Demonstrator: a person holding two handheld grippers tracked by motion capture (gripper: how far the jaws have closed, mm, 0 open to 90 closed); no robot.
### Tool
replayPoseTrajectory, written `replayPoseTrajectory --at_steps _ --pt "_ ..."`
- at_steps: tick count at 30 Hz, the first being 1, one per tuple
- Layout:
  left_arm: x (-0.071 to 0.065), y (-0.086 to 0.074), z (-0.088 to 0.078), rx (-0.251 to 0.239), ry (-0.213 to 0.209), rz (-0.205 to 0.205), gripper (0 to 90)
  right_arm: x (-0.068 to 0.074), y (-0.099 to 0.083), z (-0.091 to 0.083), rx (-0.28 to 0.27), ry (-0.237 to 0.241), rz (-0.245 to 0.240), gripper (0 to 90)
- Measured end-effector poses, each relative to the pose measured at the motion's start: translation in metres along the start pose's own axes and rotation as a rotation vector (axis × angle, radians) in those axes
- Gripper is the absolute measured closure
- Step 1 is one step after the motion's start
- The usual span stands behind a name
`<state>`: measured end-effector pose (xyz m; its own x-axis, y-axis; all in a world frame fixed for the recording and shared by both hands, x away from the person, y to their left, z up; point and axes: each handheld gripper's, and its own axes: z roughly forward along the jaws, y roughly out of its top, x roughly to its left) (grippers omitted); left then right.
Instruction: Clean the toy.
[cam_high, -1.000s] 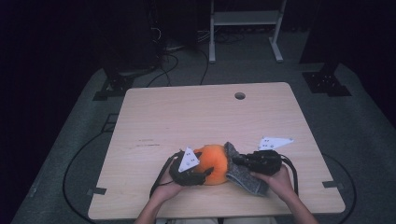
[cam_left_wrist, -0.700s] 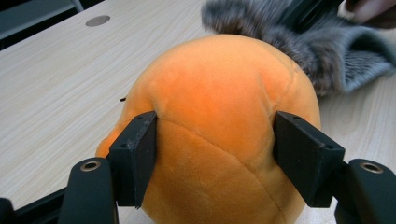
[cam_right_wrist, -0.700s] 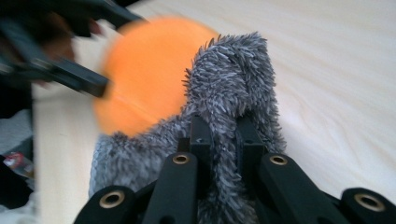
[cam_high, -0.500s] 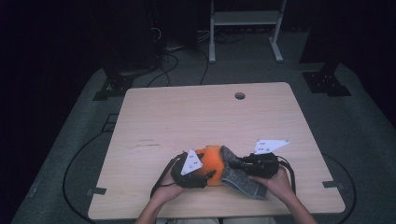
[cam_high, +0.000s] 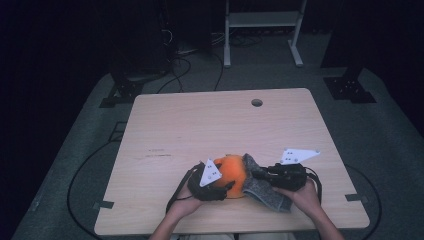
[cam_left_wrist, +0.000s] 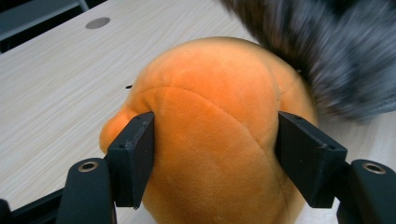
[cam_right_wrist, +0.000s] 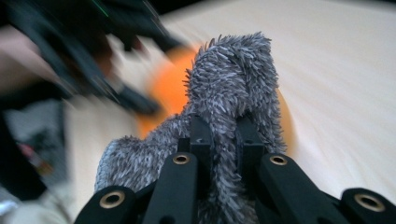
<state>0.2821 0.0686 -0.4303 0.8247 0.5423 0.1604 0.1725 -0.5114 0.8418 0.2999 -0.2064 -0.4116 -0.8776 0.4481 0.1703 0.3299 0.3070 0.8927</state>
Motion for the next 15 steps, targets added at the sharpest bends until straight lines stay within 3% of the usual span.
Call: replayPoseTrajectory --at_steps 2,3,5,7,8,10,12,13,15 --pt "-0.001 0.001 -0.002 -0.007 -0.021 0.014 29.7 0.006 0.007 0.007 0.008 0.017 -0.038 80.7" --pt "0.000 0.001 -0.003 -0.013 -0.040 0.011 27.7 0.008 0.006 0.013 0.045 0.003 -0.057 80.7" --pt "0.005 0.001 -0.006 -0.020 -0.071 -0.010 21.2 0.006 0.000 0.019 0.072 -0.002 -0.055 80.8" --pt "0.014 -0.001 -0.008 -0.034 -0.079 -0.064 16.9 0.005 -0.003 0.019 0.073 -0.001 -0.048 80.9" --pt "0.018 -0.002 -0.007 -0.013 -0.073 -0.097 13.3 0.005 -0.004 0.018 0.077 -0.005 -0.051 80.9" --pt "0.025 -0.007 -0.002 0.010 -0.117 -0.173 8.6 0.003 -0.006 0.015 0.081 -0.005 -0.054 80.9" --pt "0.026 -0.010 0.003 0.033 -0.147 -0.209 10.1 0.002 -0.008 0.013 0.086 -0.013 -0.052 80.9" --pt "0.025 -0.010 0.004 0.020 -0.162 -0.208 16.2 0.000 -0.008 0.013 0.089 -0.014 -0.048 80.9" --pt "0.020 -0.008 0.002 -0.011 -0.118 -0.170 26.6 0.000 -0.007 0.010 0.094 -0.032 -0.054 80.8"
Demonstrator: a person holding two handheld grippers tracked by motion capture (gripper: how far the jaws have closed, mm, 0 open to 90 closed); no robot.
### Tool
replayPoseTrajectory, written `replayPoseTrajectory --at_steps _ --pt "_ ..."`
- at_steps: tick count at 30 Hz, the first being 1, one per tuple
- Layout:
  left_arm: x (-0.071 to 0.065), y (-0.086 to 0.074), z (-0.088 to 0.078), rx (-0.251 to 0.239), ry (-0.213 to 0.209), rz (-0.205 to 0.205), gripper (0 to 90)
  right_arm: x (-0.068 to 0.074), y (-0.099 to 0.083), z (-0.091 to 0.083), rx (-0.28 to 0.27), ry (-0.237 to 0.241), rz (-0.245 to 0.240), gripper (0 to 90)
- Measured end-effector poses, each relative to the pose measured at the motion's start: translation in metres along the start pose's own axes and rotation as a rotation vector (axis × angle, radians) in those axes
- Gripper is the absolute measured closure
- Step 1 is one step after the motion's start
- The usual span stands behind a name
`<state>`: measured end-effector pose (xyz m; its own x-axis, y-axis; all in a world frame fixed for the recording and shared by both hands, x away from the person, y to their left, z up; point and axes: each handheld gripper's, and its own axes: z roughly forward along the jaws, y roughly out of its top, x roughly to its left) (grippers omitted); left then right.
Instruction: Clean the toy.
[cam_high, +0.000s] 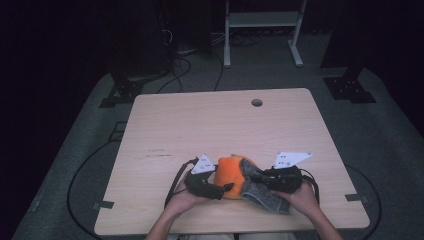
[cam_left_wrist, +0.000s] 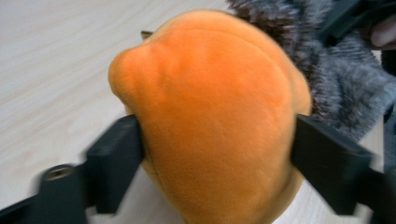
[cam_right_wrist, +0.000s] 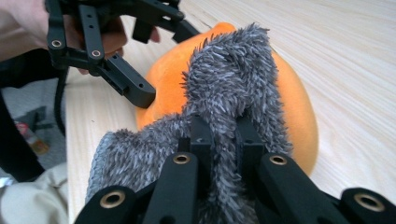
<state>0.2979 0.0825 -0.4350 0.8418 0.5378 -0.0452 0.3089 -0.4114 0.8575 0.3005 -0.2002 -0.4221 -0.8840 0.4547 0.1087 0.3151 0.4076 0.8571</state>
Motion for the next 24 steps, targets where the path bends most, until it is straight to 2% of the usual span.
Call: replayPoseTrajectory --at_steps 1,3,5,7,9,12,14,15,16,17,19,20,21,22,24 --pt "-0.003 0.001 0.000 -0.013 0.019 0.016 31.0 0.001 0.003 -0.004 -0.009 -0.017 -0.009 80.8" --pt "-0.008 0.004 0.000 -0.024 0.045 0.049 33.5 0.005 0.010 -0.009 -0.033 -0.038 -0.042 80.8" --pt "-0.018 0.008 0.002 -0.031 0.074 0.102 33.9 0.012 0.019 -0.010 -0.082 0.008 -0.064 80.8" --pt "-0.024 0.010 0.003 -0.014 0.087 0.143 33.8 0.024 0.025 -0.001 -0.073 0.026 -0.125 80.8" --pt "-0.024 0.008 0.003 -0.005 0.088 0.161 33.9 0.028 0.024 0.005 -0.050 0.013 -0.148 80.9" --pt "-0.022 0.005 0.002 -0.014 0.073 0.144 34.4 0.019 0.019 0.001 -0.031 -0.028 -0.118 80.9" --pt "-0.022 0.006 0.003 -0.017 0.062 0.152 34.3 0.009 0.016 -0.005 -0.037 -0.065 -0.080 80.9" --pt "-0.022 0.006 0.003 -0.021 0.048 0.156 34.0 0.005 0.014 -0.008 -0.039 -0.064 -0.056 80.9" --pt "-0.022 0.007 0.002 -0.023 0.032 0.146 32.4 0.001 0.012 -0.010 -0.042 -0.043 -0.042 80.9" --pt "-0.019 0.009 0.001 -0.028 -0.008 0.102 28.8 0.001 0.011 -0.010 -0.040 -0.035 -0.035 80.9" --pt "-0.009 0.010 -0.001 -0.050 -0.068 -0.015 19.0 0.001 0.008 -0.010 -0.037 -0.024 -0.038 80.9" --pt "-0.006 0.010 -0.002 -0.060 -0.076 -0.046 18.2 0.001 0.006 -0.010 -0.036 -0.009 -0.036 80.8" --pt "-0.004 0.010 -0.002 -0.061 -0.070 -0.059 18.4 0.002 0.005 -0.009 -0.039 -0.005 -0.035 80.9" --pt "-0.005 0.009 -0.001 -0.046 -0.067 -0.052 21.0 0.003 0.003 -0.009 -0.040 -0.002 -0.033 80.9" --pt "-0.008 0.008 0.001 -0.049 -0.054 -0.038 28.9 0.004 0.003 -0.011 -0.036 -0.004 -0.033 80.8"
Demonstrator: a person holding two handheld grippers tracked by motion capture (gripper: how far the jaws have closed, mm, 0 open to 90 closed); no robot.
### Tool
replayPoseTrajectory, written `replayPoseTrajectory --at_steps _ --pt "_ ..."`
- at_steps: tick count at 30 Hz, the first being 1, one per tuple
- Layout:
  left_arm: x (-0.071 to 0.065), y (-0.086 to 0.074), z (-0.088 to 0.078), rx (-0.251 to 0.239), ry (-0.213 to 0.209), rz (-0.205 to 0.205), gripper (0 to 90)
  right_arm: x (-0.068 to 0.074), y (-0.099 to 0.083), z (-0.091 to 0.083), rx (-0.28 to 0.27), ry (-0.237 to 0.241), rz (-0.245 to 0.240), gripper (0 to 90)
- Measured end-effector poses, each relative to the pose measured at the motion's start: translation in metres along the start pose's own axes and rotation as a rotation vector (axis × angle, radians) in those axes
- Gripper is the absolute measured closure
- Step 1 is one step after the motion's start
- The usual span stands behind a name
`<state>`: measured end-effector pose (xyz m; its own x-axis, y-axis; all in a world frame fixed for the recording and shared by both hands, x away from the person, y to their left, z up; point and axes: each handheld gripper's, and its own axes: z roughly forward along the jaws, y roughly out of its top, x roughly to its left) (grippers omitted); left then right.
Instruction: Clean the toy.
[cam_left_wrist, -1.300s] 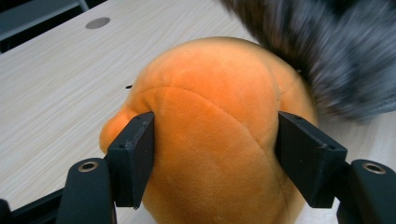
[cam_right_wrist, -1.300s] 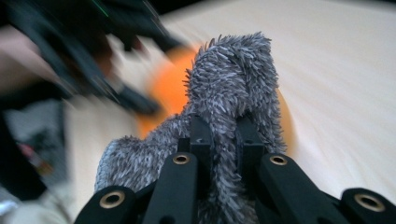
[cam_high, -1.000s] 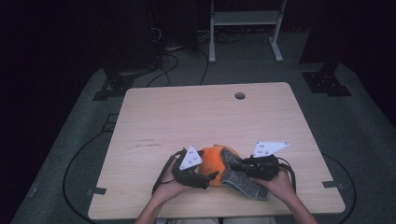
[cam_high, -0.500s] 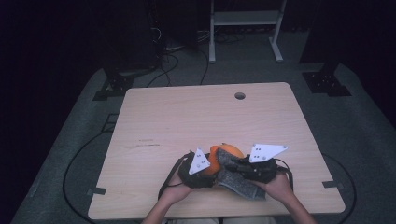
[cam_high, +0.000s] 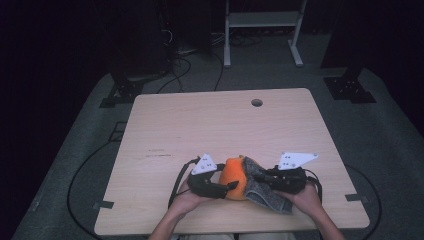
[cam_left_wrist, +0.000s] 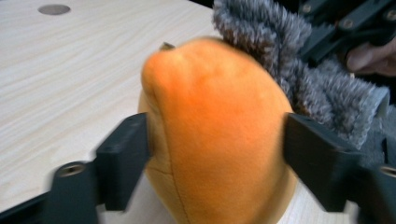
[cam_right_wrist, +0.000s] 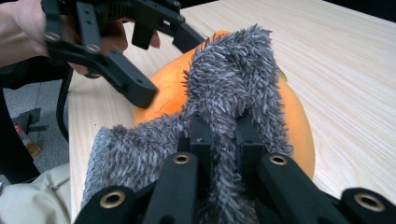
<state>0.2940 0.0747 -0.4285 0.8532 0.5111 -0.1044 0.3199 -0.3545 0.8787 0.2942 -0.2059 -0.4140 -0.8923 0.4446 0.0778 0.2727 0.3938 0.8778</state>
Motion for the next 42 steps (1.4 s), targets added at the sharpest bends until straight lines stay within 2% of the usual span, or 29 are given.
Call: replayPoseTrajectory --at_steps 2,5,7,8,10,12,14,15,16,17,18,19,20,22,24,26,28,29,31,32,33,34,35,36,37,38,39,41,42 --pt "-0.005 0.000 0.000 0.000 0.027 0.061 33.9 0.003 0.004 -0.003 -0.008 -0.005 -0.006 80.9" --pt "-0.016 0.001 0.002 0.000 0.034 0.172 36.4 0.016 0.017 -0.002 -0.047 0.050 -0.043 80.9" --pt "-0.023 0.002 0.002 0.023 0.053 0.249 37.1 0.024 0.023 0.005 -0.036 0.069 -0.082 80.9" --pt "-0.022 0.001 0.002 0.027 0.057 0.260 37.6 0.027 0.024 0.009 -0.017 0.059 -0.100 80.9" --pt "-0.019 -0.002 0.000 0.024 0.051 0.254 39.0 0.022 0.023 0.008 -0.017 0.052 -0.084 80.9" --pt "-0.016 -0.003 -0.001 0.034 0.051 0.257 39.3 0.012 0.019 0.003 -0.020 0.012 -0.051 80.9" --pt "-0.013 -0.004 -0.001 0.032 0.040 0.235 38.2 0.003 0.013 -0.001 -0.021 -0.011 -0.015 80.9" --pt "-0.012 -0.003 -0.001 0.030 0.032 0.217 34.8 -0.001 0.009 -0.003 -0.015 -0.022 0.002 80.9" --pt "-0.009 -0.001 -0.002 0.018 0.008 0.169 28.7 -0.001 0.008 -0.003 -0.018 -0.019 0.008 80.9" --pt "-0.007 0.001 -0.001 -0.005 -0.031 0.097 20.7 0.000 0.008 -0.003 -0.019 -0.016 0.009 80.9" --pt "-0.007 0.002 -0.001 -0.019 -0.040 0.065 14.5 0.004 0.009 -0.001 -0.016 0.007 -0.008 80.9" --pt "-0.007 0.003 0.000 -0.016 -0.030 0.058 13.7 0.008 0.011 0.002 -0.022 0.051 -0.021 80.8" --pt "-0.007 0.003 0.000 -0.002 -0.020 0.071 13.9 0.013 0.012 0.006 -0.023 0.080 -0.037 80.9" --pt "-0.004 -0.001 -0.002 -0.006 -0.007 0.080 21.1 0.019 0.015 0.011 -0.004 0.048 -0.077 80.9" --pt "-0.003 -0.003 -0.005 0.000 0.011 0.088 27.6 0.012 0.014 0.009 -0.006 0.041 -0.038 80.9" --pt "-0.001 -0.005 -0.006 0.019 0.022 0.111 29.3 0.006 0.009 0.006 0.012 -0.005 -0.019 80.9" --pt "0.000 -0.005 -0.006 0.013 0.008 0.099 28.4 0.000 0.004 0.004 0.014 -0.009 0.017 80.9" --pt "0.001 -0.004 -0.005 0.009 -0.001 0.081 22.8 0.000 0.002 0.005 0.011 -0.006 0.023 80.9" --pt "0.002 0.000 0.000 0.025 -0.001 0.025 12.7 0.005 0.004 0.005 0.000 -0.003 -0.007 80.8" --pt "0.000 0.000 0.001 0.024 0.013 0.036 14.2 0.008 0.008 0.006 -0.009 -0.004 -0.021 80.8" --pt "0.000 0.000 0.001 0.024 0.013 0.036 21.6 0.008 0.008 0.006 -0.009 -0.004 -0.021 80.8" --pt "-0.003 0.000 0.001 -0.001 0.035 0.062 28.0 0.009 0.010 0.006 -0.008 -0.023 -0.032 80.9" --pt "-0.009 0.001 0.000 -0.068 0.074 0.116 31.5 0.009 0.011 0.005 -0.014 -0.035 -0.032 80.9" --pt "-0.009 0.001 0.000 -0.068 0.074 0.116 33.2 0.009 0.011 0.005 -0.014 -0.035 -0.032 80.9" --pt "-0.012 0.001 0.001 -0.107 0.102 0.168 33.2 0.008 0.011 0.002 -0.026 -0.045 -0.028 80.9" --pt "-0.013 0.000 0.002 -0.124 0.118 0.198 33.6 0.008 0.012 -0.001 -0.047 -0.047 -0.032 80.9" --pt "-0.014 -0.001 0.007 -0.119 0.103 0.227 32.1 0.008 0.013 -0.002 -0.053 -0.048 -0.030 80.9" --pt "-0.012 -0.002 0.007 -0.108 0.094 0.219 24.8 0.008 0.011 0.002 -0.028 -0.046 -0.032 80.9" --pt "-0.010 -0.002 0.006 -0.110 0.092 0.200 24.8 0.008 0.011 0.002 -0.028 -0.046 -0.032 80.9"
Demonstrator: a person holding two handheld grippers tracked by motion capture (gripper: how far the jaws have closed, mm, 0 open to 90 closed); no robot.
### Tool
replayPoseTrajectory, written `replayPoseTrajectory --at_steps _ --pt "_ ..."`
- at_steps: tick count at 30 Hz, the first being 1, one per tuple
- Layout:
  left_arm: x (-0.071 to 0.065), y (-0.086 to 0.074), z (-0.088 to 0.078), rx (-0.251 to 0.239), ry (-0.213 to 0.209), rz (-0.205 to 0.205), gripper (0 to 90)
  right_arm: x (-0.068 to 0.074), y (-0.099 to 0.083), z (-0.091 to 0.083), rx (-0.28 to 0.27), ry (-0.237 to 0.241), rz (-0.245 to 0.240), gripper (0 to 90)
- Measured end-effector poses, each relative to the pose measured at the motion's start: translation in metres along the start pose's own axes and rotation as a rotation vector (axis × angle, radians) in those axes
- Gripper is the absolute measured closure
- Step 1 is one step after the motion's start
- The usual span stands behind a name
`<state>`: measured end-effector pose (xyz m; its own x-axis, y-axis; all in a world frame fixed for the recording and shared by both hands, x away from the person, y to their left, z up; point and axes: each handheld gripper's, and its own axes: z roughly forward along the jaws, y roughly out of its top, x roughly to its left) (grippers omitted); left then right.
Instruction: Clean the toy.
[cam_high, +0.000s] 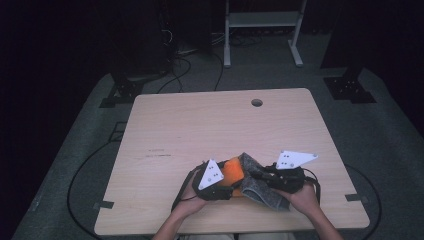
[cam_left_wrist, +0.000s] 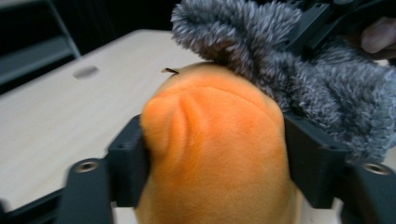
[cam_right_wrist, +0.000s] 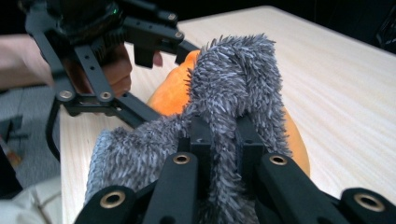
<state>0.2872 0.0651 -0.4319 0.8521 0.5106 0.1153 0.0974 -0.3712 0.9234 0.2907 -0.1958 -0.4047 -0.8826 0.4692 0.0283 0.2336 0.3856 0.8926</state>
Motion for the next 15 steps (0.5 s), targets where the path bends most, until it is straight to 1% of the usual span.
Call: replayPoseTrajectory --at_steps 1,2,3,4,6,7,8,9,10,11,12,13,14,15 --pt "0.003 0.001 -0.001 0.000 -0.009 -0.040 19.5 -0.001 -0.001 0.002 -0.005 0.012 0.006 80.9" --pt "0.007 0.001 -0.003 0.002 -0.020 -0.079 17.5 -0.001 -0.002 0.005 0.000 0.029 0.018 80.9" --pt "0.009 0.000 -0.004 0.013 -0.014 -0.083 18.0 0.000 -0.001 0.007 0.003 0.037 0.011 80.9" --pt "0.010 -0.001 -0.004 0.021 -0.011 -0.071 23.5 0.002 -0.001 0.009 0.003 0.033 0.006 80.8" --pt "0.012 -0.004 -0.007 0.036 -0.015 -0.066 28.6 0.000 -0.002 0.010 0.010 0.032 0.008 80.8" --pt "0.014 -0.006 -0.009 0.052 -0.018 -0.074 29.6 -0.003 -0.004 0.010 0.011 0.029 0.018 80.8" --pt "0.015 -0.007 -0.010 0.060 -0.024 -0.074 30.8 -0.009 -0.009 0.010 0.020 0.021 0.040 80.9" --pt "0.017 -0.009 -0.012 0.065 -0.026 -0.071 32.4 -0.015 -0.017 0.010 0.027 0.013 0.080 80.9" --pt "0.018 -0.011 -0.013 0.070 -0.030 -0.066 32.4 -0.015 -0.017 0.010 0.027 0.013 0.080 80.9" --pt "0.018 -0.012 -0.014 0.070 -0.030 -0.065 33.2 -0.017 -0.019 0.008 0.031 0.002 0.086 80.8" --pt "0.018 -0.013 -0.014 0.069 -0.021 -0.059 33.2 -0.017 -0.019 0.008 0.031 0.002 0.086 80.8" --pt "0.017 -0.013 -0.015 0.069 -0.016 -0.059 30.9 -0.013 -0.014 0.007 0.018 0.006 0.062 80.9" --pt "0.018 -0.012 -0.016 0.066 -0.021 -0.067 30.9 -0.013 -0.014 0.007 0.018 0.006 0.062 80.9" --pt "0.020 -0.010 -0.016 0.060 -0.024 -0.106 25.8 -0.010 -0.011 0.008 0.019 0.005 0.044 80.9"
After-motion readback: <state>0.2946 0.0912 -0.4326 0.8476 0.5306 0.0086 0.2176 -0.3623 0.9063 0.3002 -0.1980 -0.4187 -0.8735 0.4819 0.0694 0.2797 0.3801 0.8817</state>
